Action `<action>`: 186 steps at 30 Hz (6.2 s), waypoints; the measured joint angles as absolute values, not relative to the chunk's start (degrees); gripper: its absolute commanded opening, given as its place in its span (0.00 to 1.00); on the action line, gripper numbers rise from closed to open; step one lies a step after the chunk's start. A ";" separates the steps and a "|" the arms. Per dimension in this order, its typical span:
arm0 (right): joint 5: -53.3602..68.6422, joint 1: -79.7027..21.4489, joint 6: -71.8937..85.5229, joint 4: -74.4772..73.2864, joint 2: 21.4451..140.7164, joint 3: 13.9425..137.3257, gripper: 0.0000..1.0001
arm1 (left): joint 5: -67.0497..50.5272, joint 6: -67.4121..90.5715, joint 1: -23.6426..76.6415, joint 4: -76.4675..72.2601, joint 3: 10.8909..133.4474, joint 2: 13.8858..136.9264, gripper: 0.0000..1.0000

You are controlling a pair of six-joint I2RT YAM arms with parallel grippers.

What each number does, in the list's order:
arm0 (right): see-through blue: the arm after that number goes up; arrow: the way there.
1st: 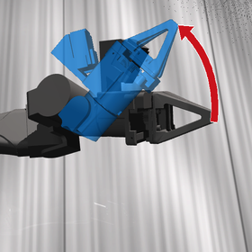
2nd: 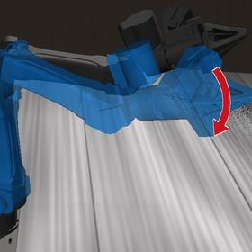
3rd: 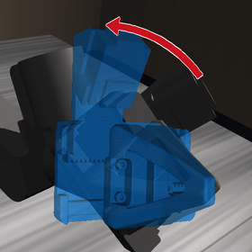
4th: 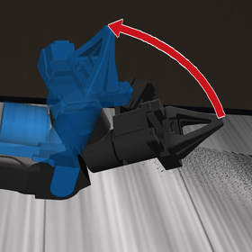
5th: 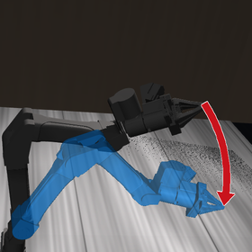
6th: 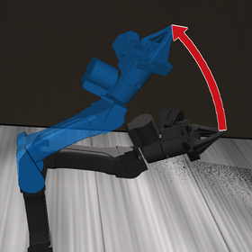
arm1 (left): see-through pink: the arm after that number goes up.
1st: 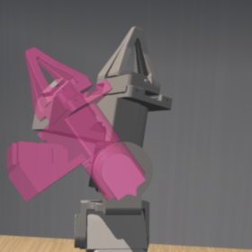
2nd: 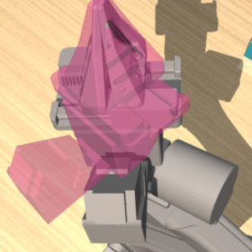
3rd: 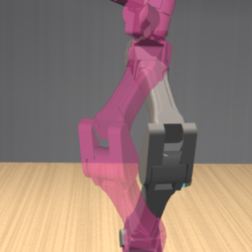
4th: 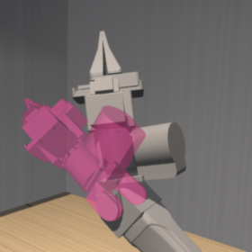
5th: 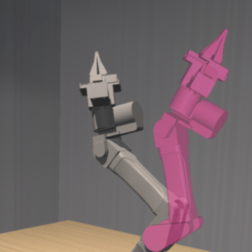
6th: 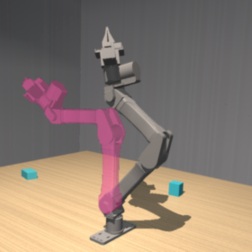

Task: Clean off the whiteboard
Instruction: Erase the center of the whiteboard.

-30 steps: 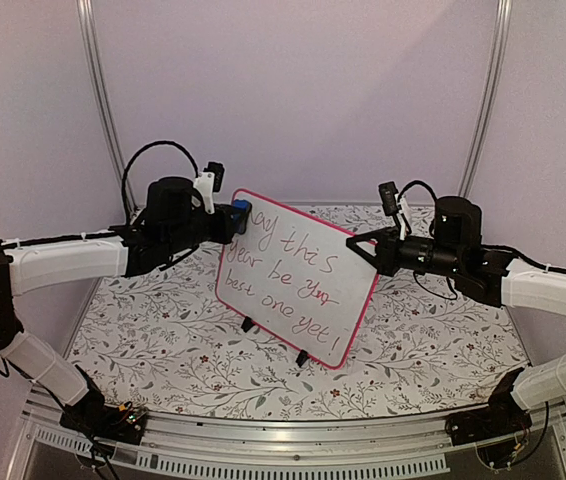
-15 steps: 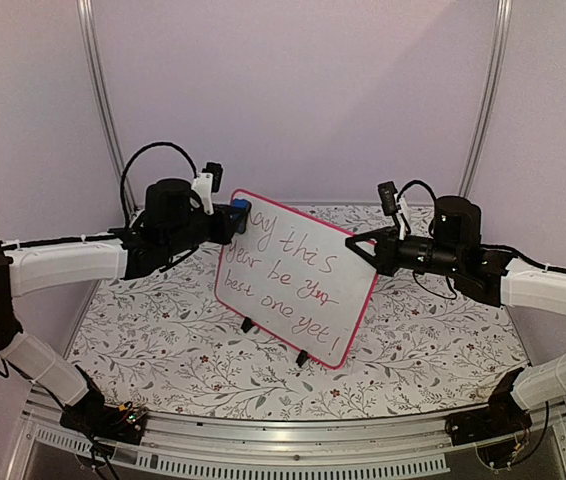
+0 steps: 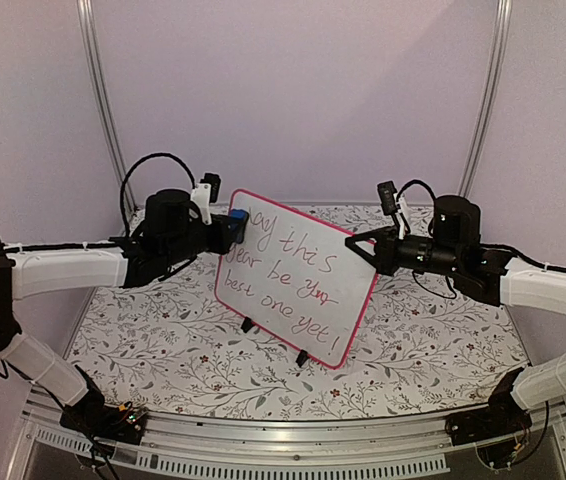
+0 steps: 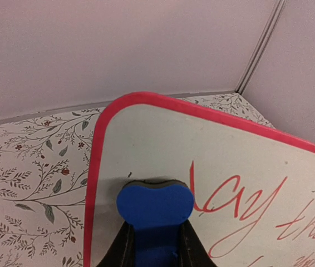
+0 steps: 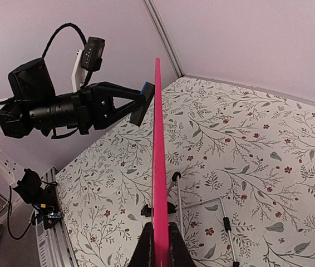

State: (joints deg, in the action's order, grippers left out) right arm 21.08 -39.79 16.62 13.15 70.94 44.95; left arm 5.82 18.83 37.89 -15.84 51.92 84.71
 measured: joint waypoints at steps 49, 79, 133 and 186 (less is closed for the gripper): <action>21.28 -40.07 16.08 13.30 70.98 45.06 0.00 | 5.78 17.80 38.85 -11.55 56.18 84.05 0.14; 21.08 -40.07 16.27 13.30 71.00 45.06 0.00 | 5.85 20.21 39.00 -16.62 49.36 83.44 0.14; 21.06 -40.07 16.47 13.30 71.44 45.36 0.00 | 11.44 15.14 41.41 -11.55 56.49 85.06 0.14; 20.69 -40.07 16.58 13.28 71.61 45.47 0.00 | 13.19 15.99 43.24 -9.02 56.86 85.43 0.14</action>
